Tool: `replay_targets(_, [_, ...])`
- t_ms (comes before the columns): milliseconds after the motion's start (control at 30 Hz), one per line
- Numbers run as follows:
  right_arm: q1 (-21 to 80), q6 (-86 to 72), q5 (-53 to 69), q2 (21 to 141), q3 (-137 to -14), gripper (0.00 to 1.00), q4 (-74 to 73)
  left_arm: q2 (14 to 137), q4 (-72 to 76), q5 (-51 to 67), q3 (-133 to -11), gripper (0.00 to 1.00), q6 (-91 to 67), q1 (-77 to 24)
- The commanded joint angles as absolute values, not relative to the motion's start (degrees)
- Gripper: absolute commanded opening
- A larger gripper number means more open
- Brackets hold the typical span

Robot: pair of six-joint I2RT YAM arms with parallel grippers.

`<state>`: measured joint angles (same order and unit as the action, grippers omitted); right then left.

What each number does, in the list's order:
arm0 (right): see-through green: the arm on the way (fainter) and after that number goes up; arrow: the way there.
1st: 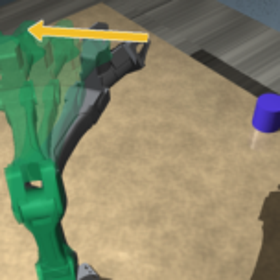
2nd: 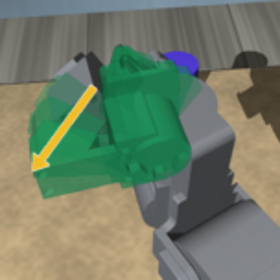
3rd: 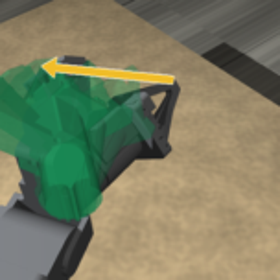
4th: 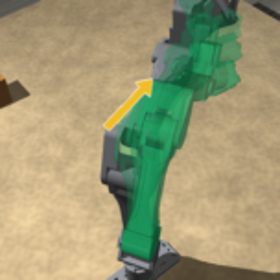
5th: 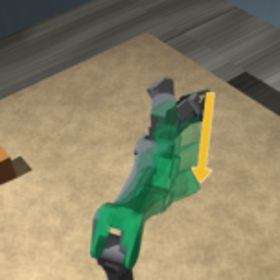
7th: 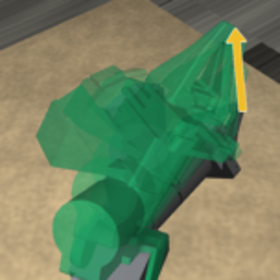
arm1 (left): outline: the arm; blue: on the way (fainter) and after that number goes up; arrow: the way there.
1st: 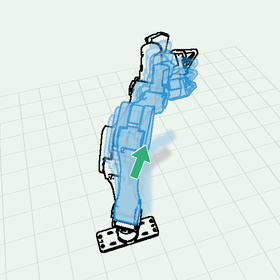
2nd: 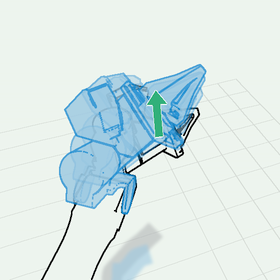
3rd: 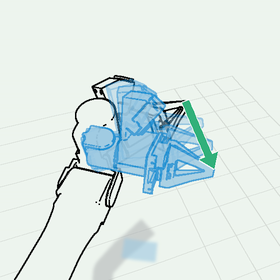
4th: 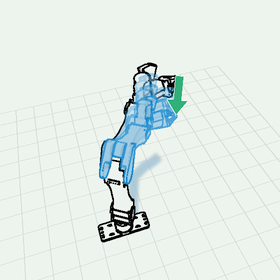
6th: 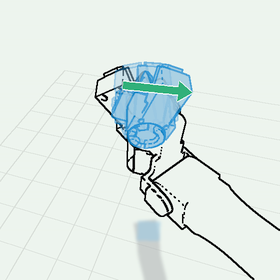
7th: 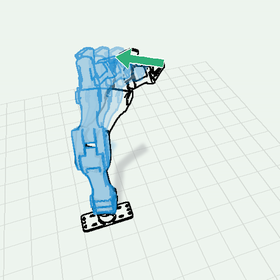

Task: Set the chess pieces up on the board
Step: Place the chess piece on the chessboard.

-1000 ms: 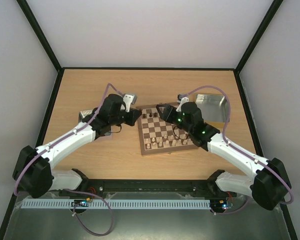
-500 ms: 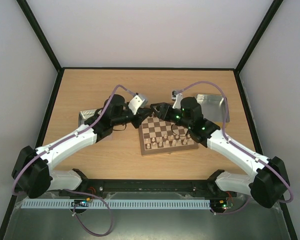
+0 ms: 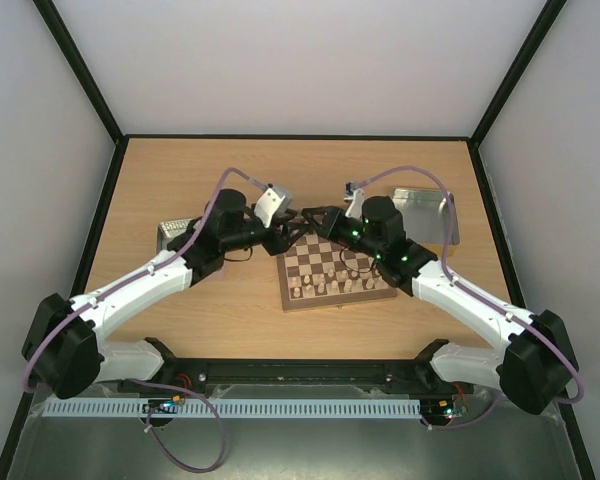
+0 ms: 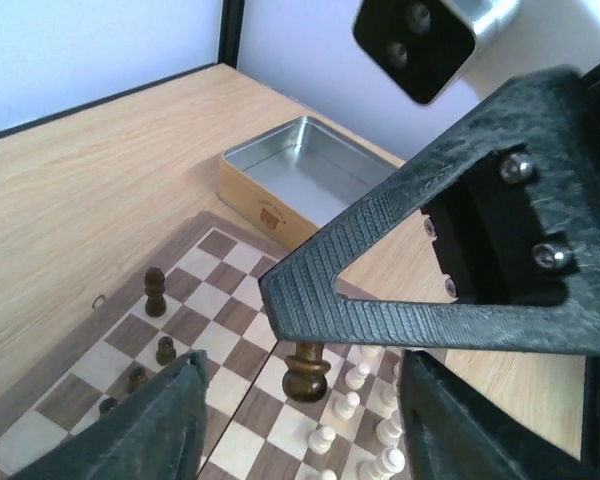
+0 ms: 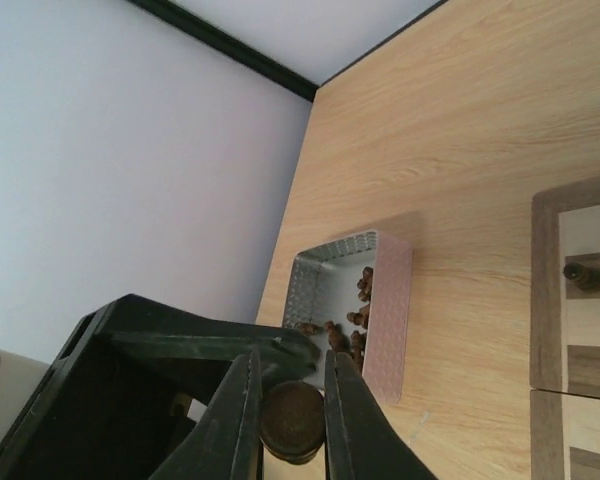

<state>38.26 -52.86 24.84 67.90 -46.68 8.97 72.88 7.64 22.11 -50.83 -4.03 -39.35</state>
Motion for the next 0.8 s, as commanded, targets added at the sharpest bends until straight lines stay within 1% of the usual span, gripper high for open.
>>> replay_targets(0, [38.15, -63.07, 20.57, 65.25, -42.19, 0.02, 17.95, 70.13, 17.25, 24.1, -49.27, 0.62, -16.42, -38.69])
replay_targets(33, [38.15, -64.99, 19.92, 64.43, -41.17, 0.02, 22.1, 69.88, 19.46, 24.75, -48.53, 0.65, -20.17, -38.67])
replay_targets(133, [38.14, -68.78, 19.72, 62.63, -39.53, 0.02, 29.89, 69.26, 27.45, 24.92, -45.85, 0.68, -34.29, -38.68])
replay_targets(233, [38.14, -69.96, 20.56, 62.9, -40.62, 0.02, 31.78, 68.91, 35.99, 26.35, -43.35, 0.67, -47.07, -38.76])
replay_targets(300, [38.14, -71.08, 21.16, 63.33, -40.82, 0.02, 33.15, 69.02, 40.31, 27.55, -42.72, 0.65, -52.07, -38.84])
replay_targets(500, [38.14, -74.74, 23.31, 64.02, -40.19, 0.03, 37.39, 68.33, 44.2, 26.37, -42.96, 0.5, -58.81, -39.02])
replay_targets(600, [38.14, -75.5, 23.83, 63.89, -39.91, 0.03, 38.17, 68.6, 45.14, 25.17, -43.03, 0.47, -59.89, -39.02])
replay_targets(767, [38.14, -76.02, 24.34, 63.81, -39.67, 0.03, 38.75, 70.57, 47.53, 26.1, -43.46, 0.32, -61.8, -39.35])
